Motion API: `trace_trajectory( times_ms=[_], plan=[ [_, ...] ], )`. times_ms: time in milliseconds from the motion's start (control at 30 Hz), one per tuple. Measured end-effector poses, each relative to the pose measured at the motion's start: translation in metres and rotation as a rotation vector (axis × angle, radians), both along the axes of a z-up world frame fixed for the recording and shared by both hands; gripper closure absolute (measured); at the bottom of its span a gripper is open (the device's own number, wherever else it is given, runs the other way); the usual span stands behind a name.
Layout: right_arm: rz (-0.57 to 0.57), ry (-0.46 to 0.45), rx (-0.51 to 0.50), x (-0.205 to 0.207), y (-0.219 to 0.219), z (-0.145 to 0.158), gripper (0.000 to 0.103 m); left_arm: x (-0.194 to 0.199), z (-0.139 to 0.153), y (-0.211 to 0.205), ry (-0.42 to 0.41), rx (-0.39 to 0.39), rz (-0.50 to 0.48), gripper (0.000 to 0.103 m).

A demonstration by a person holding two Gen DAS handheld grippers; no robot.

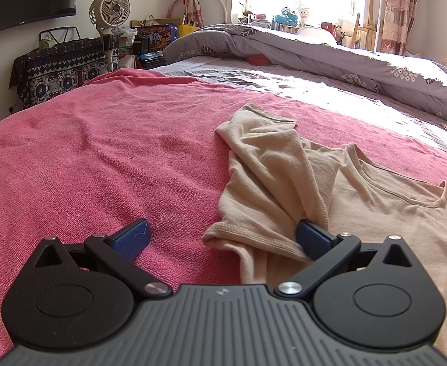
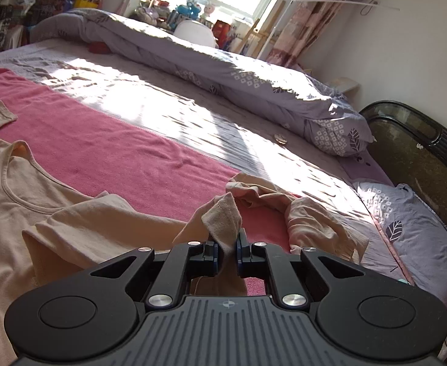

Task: Fold clothes

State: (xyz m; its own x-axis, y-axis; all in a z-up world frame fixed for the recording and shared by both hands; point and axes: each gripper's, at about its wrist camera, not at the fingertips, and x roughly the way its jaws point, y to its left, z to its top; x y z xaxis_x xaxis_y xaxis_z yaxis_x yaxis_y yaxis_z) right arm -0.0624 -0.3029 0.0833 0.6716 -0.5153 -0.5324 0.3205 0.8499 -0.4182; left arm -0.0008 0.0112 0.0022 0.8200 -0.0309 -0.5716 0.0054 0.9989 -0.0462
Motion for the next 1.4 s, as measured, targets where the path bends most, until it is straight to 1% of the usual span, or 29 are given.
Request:
trace_trajectory(
  times_ms=[167, 333, 533, 633, 700, 767, 800, 833, 867, 900, 967, 1000, 1033, 1100, 1200, 1233, 1300, 1367, 1400],
  plan=[
    [-0.022, 0.024, -0.032, -0.002, -0.006, -0.002, 0.091, 0.0, 0.0, 0.0, 0.0, 0.0, 0.0, 0.0],
    [-0.082, 0.04, -0.082, -0.007, -0.027, -0.001, 0.091, 0.0, 0.0, 0.0, 0.0, 0.0, 0.0, 0.0],
    [-0.2, 0.069, -0.126, -0.024, -0.07, -0.002, 0.091, 0.0, -0.001, 0.0, 0.0, 0.0, 0.0, 0.0],
    [-0.276, 0.104, -0.129, -0.034, -0.094, -0.008, 0.09, 0.0, 0.0, 0.0, 0.0, 0.001, 0.0, 0.0],
    [-0.31, 0.127, -0.118, -0.04, -0.106, -0.014, 0.085, 0.0, 0.0, 0.0, 0.0, 0.003, 0.0, 0.0],
    [-0.319, 0.129, -0.106, -0.045, -0.111, -0.018, 0.075, 0.0, 0.0, -0.001, 0.001, 0.004, 0.0, 0.0],
    [-0.316, 0.126, -0.101, -0.048, -0.111, -0.019, 0.063, 0.0, 0.0, -0.001, 0.002, 0.006, 0.0, 0.0],
    [-0.299, 0.119, -0.1, -0.049, -0.108, -0.018, 0.05, 0.001, 0.001, -0.001, 0.003, 0.008, -0.001, 0.0],
    [-0.28, 0.112, -0.104, -0.05, -0.103, -0.018, 0.045, 0.001, 0.001, -0.001, 0.005, 0.01, -0.001, 0.0],
    [-0.259, 0.105, -0.106, -0.051, -0.098, -0.017, 0.041, 0.001, 0.002, -0.001, 0.009, 0.013, -0.003, 0.0],
    [-0.195, 0.086, -0.087, -0.048, -0.085, -0.013, 0.04, 0.002, 0.006, -0.001, 0.024, 0.014, -0.015, 0.0],
    [-0.161, 0.077, -0.074, -0.047, -0.078, -0.011, 0.036, 0.003, 0.01, 0.001, 0.037, 0.004, -0.024, 0.0],
    [-0.123, 0.068, -0.057, -0.044, -0.071, -0.01, 0.031, 0.004, 0.015, 0.004, 0.043, -0.031, -0.035, 0.0],
    [-0.031, 0.056, -0.021, -0.034, -0.056, -0.009, 0.028, 0.007, 0.025, 0.012, 0.057, -0.102, -0.058, 0.0],
    [0.074, 0.052, 0.012, -0.015, -0.031, -0.013, 0.024, 0.012, 0.041, 0.021, 0.076, -0.224, -0.118, 0.0],
    [0.095, 0.055, 0.026, -0.008, -0.024, -0.016, 0.024, 0.015, 0.044, 0.021, 0.087, -0.243, -0.138, 0.0],
    [0.132, 0.064, 0.062, 0.005, -0.01, -0.023, 0.023, 0.021, 0.049, 0.016, 0.113, -0.25, -0.175, 0.0],
    [0.156, 0.074, 0.093, 0.016, 0.002, -0.03, 0.023, 0.025, 0.048, 0.006, 0.123, -0.207, -0.187, 0.0],
    [0.16, 0.08, 0.106, 0.019, 0.007, -0.034, 0.023, 0.028, 0.045, 0.0, 0.122, -0.159, -0.179, 0.0]
  ],
)
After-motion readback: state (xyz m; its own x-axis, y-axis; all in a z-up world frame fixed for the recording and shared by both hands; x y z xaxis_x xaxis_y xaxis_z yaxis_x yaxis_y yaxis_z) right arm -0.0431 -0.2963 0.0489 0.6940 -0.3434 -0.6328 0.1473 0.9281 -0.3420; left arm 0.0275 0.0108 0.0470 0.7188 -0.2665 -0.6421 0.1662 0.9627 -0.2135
